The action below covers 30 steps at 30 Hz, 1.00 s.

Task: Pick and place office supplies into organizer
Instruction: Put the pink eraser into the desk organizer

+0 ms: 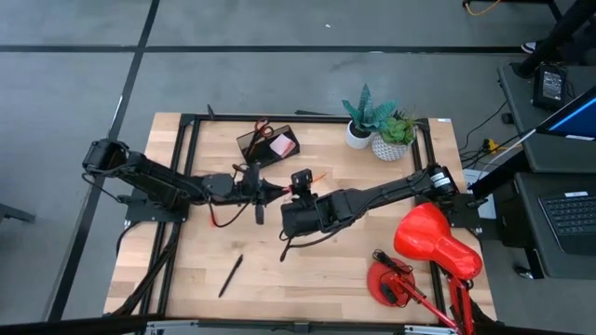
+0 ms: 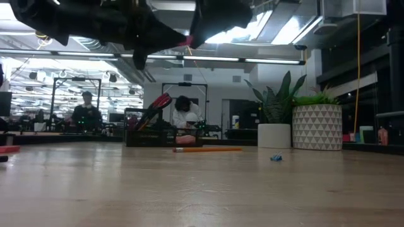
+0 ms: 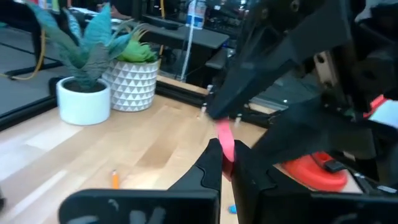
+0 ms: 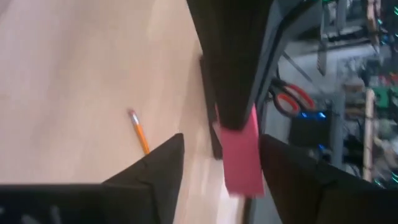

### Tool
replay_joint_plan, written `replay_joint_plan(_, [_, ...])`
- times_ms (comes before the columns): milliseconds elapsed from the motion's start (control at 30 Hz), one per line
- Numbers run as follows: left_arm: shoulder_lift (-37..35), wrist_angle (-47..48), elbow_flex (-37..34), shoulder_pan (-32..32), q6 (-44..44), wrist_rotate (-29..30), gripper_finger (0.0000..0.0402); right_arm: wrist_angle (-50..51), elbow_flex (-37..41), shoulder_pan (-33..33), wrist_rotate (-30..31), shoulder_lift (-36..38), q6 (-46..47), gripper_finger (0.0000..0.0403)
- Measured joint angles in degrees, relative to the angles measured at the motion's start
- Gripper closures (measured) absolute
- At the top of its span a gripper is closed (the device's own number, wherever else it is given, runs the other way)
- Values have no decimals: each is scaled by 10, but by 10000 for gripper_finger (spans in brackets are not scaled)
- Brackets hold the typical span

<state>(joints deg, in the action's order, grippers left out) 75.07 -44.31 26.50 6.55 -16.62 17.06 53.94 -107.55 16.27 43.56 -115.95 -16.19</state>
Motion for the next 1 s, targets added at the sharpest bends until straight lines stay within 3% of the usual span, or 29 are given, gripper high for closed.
replay_joint_plan(133, [0, 18, 0, -15, 0, -4, 395, 56, 0, 0, 35, 2, 32, 191])
replay_joint_plan(433, [-11, 24, 0, -19, 49, -6, 395, 190, 0, -20, 28, 22, 206, 198])
replay_joint_plan(567, [-30, 35, 0, -19, 86, 0, 395, 205, 4, -37, -32, 25, 238, 255])
replay_joint_plan(733, [-66, 75, 0, -19, 124, 18, 395, 163, 36, -55, -82, 25, 234, 381])
replay_joint_plan(1000, [-145, 214, -1, -19, 129, 53, 395, 53, 147, -68, -90, 25, 247, 399])
